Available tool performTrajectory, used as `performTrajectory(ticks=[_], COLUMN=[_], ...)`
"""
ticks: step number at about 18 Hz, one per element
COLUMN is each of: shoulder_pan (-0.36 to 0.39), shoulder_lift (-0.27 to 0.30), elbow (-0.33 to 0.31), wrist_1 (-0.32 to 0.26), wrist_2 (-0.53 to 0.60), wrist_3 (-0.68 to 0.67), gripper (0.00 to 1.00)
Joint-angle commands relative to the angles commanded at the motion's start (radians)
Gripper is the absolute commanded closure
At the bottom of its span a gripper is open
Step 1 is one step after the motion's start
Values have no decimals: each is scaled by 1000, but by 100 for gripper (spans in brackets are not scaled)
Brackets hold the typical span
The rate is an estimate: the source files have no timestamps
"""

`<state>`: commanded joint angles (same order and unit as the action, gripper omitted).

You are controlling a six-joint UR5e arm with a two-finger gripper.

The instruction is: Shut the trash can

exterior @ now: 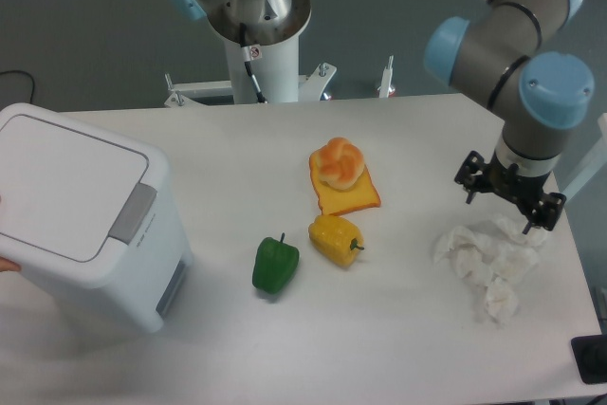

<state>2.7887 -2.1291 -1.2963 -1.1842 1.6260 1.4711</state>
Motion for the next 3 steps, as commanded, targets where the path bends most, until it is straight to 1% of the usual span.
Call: performTrajectory(ticks=[3], shoulder_pan=[-1], shoulder_lift=[1], elbow=[-3], wrist_1=[-2], wrist_2=[2], wrist_3=[0], gripper=[0])
